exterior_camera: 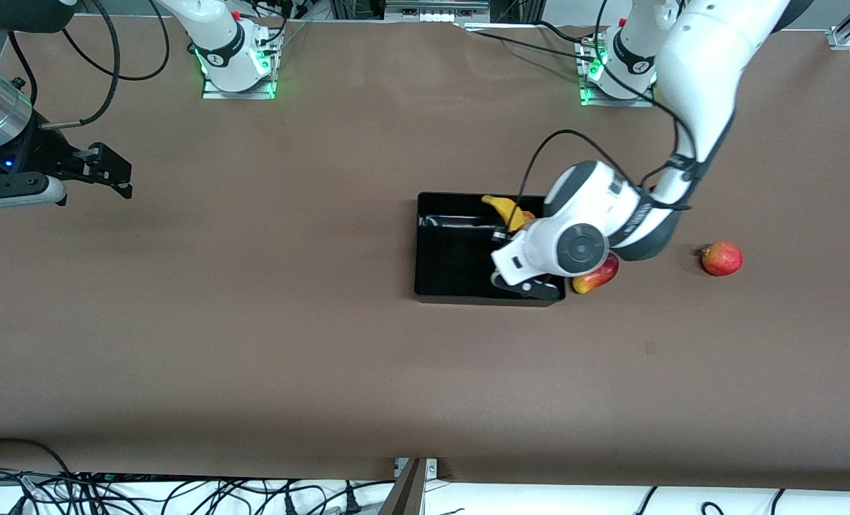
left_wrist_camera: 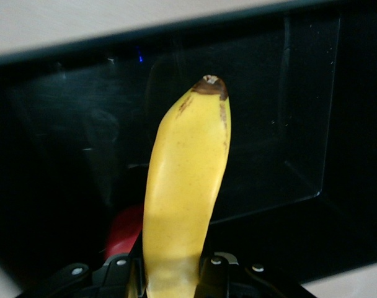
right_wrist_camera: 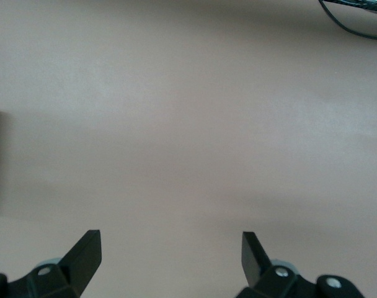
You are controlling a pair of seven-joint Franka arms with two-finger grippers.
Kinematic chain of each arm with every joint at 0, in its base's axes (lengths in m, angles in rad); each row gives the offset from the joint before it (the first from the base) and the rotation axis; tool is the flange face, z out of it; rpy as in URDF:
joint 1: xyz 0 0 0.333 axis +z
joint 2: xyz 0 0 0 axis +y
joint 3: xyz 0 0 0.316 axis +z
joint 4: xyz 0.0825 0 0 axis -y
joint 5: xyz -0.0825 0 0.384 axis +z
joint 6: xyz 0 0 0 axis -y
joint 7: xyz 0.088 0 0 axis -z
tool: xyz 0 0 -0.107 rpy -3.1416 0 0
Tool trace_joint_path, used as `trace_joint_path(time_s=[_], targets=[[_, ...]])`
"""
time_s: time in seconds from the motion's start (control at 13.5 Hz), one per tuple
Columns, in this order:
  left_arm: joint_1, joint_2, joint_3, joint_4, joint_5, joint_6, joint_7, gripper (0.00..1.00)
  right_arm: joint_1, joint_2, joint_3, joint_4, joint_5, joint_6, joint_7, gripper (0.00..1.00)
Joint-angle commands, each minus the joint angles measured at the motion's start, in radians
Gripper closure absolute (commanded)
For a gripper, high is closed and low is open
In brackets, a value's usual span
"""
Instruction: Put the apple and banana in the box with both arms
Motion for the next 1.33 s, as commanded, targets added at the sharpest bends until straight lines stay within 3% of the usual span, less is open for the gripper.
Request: trace_joint_path(time_s=[0.0, 0.07, 0.15, 0.22, 0.59, 1.04, 1.19, 1.26], targets=[[-0.015, -0.005, 0.005, -0.110, -0.003, 0.131, -0.031, 1.00, -0.009, 0.005, 0.011, 0.017, -0.003, -0.004, -0.002, 0.00], [-0.026, 0.001, 0.007, -0.116, 0.013, 0.150, -0.054, 0.72, -0.009, 0.005, 0.009, 0.017, -0.003, -0.004, -0.001, 0.00], [-0.029, 0.013, 0.007, -0.115, 0.014, 0.155, -0.083, 0.12, -0.009, 0.005, 0.009, 0.017, -0.003, -0.004, -0.001, 0.00], [-0.029, 0.013, 0.007, -0.113, 0.016, 0.155, -0.100, 0.00, -0.009, 0.005, 0.009, 0.017, -0.003, -0.004, -0.001, 0.00], [0.021, -0.100, 0.005, -0.060, 0.016, 0.056, -0.097, 0.00, -0.004, 0.005, 0.014, 0.017, -0.003, -0.004, -0.001, 0.00], [0.219, -0.217, 0.004, 0.322, 0.054, -0.489, -0.019, 0.00, -0.004, 0.005, 0.014, 0.017, -0.003, -0.004, -0.002, 0.00], [0.241, -0.253, 0.030, 0.387, 0.094, -0.560, 0.064, 0.00, -0.004, 0.005, 0.014, 0.017, -0.004, -0.003, -0.002, 0.00], [0.236, -0.302, 0.077, 0.357, 0.099, -0.554, 0.124, 0.00, -0.004, 0.005, 0.014, 0.017, -0.004, 0.000, -0.001, 0.00]])
